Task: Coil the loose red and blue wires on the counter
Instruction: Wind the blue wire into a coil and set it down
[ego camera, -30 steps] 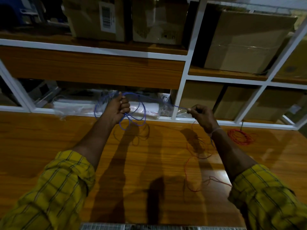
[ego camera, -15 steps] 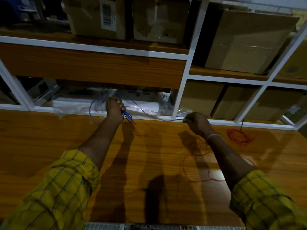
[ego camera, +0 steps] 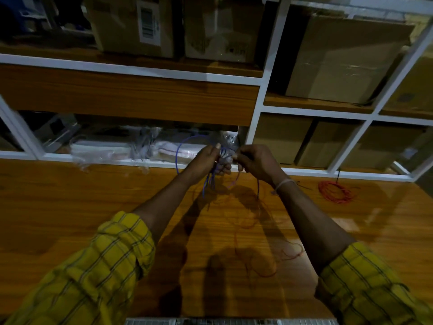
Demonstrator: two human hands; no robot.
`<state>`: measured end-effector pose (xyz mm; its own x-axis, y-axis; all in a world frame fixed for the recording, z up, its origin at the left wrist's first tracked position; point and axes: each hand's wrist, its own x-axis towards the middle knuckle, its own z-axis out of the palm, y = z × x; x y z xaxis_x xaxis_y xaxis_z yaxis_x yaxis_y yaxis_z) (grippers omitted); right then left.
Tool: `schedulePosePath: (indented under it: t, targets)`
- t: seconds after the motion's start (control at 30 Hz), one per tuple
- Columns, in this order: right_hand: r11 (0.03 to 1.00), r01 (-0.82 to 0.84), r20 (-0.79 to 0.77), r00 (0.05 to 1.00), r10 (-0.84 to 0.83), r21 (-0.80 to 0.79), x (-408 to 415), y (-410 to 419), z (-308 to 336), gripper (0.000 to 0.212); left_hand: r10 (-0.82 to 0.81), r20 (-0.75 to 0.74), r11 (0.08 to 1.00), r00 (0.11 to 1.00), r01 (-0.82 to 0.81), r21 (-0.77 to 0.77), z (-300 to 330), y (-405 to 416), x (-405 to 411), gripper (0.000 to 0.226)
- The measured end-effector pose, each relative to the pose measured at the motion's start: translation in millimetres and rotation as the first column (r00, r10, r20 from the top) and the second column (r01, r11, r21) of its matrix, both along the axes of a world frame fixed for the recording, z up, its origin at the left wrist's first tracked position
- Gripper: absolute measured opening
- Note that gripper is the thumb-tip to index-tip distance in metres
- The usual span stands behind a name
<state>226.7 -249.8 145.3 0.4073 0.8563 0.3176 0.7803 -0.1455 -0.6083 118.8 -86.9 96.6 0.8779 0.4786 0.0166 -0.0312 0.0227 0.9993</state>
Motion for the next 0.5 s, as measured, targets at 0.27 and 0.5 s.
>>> schedulePosePath:
  t: [0.27, 0.5]
  targets:
    - [0.991, 0.125, -0.13, 0.984, -0.119, 0.038, 20.2, -5.4, -10.2, 0.03, -0.117, -0.158, 0.983, 0.981, 0.137, 0.124, 10.2, 1.8, -7.4, 0.03]
    - [0.992, 0.08, -0.472, 0.881, -0.025, 0.098, 37.8, -19.4, -10.1, 0.036, 0.002, -0.157, 0.975, 0.988, 0.033, 0.219, 12.4, 39.1, -19.8, 0.031]
